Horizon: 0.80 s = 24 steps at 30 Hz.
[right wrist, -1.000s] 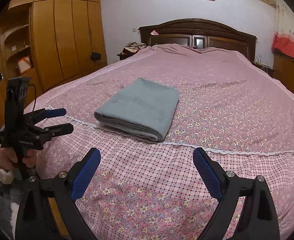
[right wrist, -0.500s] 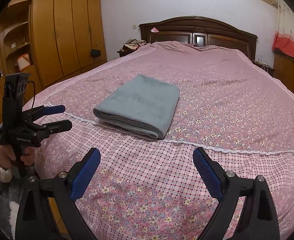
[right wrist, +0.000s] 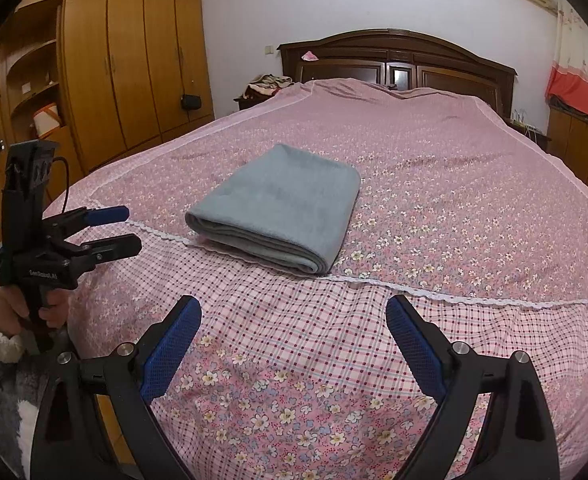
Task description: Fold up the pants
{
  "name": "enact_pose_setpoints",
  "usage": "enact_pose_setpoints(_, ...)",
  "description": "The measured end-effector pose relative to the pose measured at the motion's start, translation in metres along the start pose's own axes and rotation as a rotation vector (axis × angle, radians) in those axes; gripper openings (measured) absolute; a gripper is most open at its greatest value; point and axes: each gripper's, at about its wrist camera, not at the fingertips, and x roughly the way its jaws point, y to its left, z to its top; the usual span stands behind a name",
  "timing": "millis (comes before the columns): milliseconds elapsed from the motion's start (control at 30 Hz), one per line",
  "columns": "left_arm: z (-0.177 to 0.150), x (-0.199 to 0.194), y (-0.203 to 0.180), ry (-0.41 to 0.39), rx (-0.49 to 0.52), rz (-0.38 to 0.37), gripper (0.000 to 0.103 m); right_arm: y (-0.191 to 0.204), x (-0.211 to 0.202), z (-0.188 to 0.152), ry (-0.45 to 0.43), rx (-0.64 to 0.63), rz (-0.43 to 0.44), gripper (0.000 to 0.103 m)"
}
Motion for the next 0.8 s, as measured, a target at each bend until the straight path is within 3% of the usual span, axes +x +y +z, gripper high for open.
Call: enact_pose_setpoints(800, -0.0037, 0.0001, 0.0033, 0.021, -0.023, -0.033, 0.103, 0.0066, 0.0052, -0.0027, 0.018, -0.005, -0.013, 0.095)
